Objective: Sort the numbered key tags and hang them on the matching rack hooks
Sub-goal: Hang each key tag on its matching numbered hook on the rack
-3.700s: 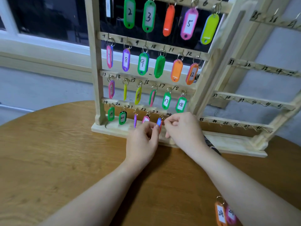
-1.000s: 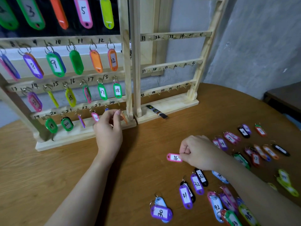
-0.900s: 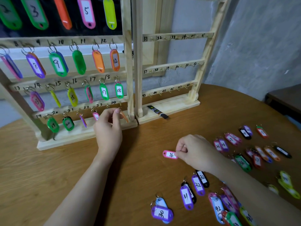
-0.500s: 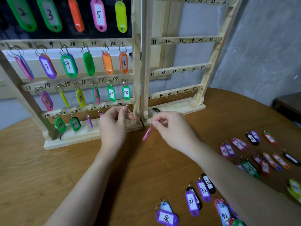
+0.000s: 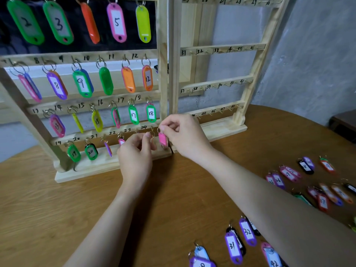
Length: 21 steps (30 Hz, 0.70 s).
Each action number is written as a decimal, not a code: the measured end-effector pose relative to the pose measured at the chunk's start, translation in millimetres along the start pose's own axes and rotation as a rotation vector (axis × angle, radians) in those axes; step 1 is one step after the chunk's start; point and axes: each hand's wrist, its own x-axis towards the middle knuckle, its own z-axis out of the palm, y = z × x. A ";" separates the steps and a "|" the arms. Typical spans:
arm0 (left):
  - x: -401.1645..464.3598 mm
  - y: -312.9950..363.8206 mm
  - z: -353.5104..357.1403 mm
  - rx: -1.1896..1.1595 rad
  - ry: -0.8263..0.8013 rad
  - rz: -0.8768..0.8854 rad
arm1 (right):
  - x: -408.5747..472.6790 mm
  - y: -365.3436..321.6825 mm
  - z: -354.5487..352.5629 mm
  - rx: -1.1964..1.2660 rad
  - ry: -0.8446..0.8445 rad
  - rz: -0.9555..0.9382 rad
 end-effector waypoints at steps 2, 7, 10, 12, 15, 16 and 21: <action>-1.4 6.8 -0.8 -0.002 0.019 0.046 | 2.5 2.9 1.9 -0.008 0.016 0.004; 1.6 6.8 -1.2 0.004 0.025 0.055 | 6.1 7.4 7.7 -0.004 -0.009 0.045; 2.2 5.6 -1.4 0.013 0.023 0.049 | 6.5 7.6 13.2 0.024 -0.041 0.063; 2.9 7.0 -1.2 0.015 0.027 0.061 | 6.5 8.7 14.7 0.031 -0.035 0.060; 3.5 7.0 1.1 0.006 0.025 0.051 | 5.3 10.6 15.2 0.027 -0.001 0.061; 2.4 5.5 2.5 0.007 0.025 0.044 | 4.8 11.0 15.3 0.033 0.002 0.065; -3.5 -1.2 6.9 0.034 0.045 0.003 | 1.9 9.6 14.1 0.088 0.012 0.058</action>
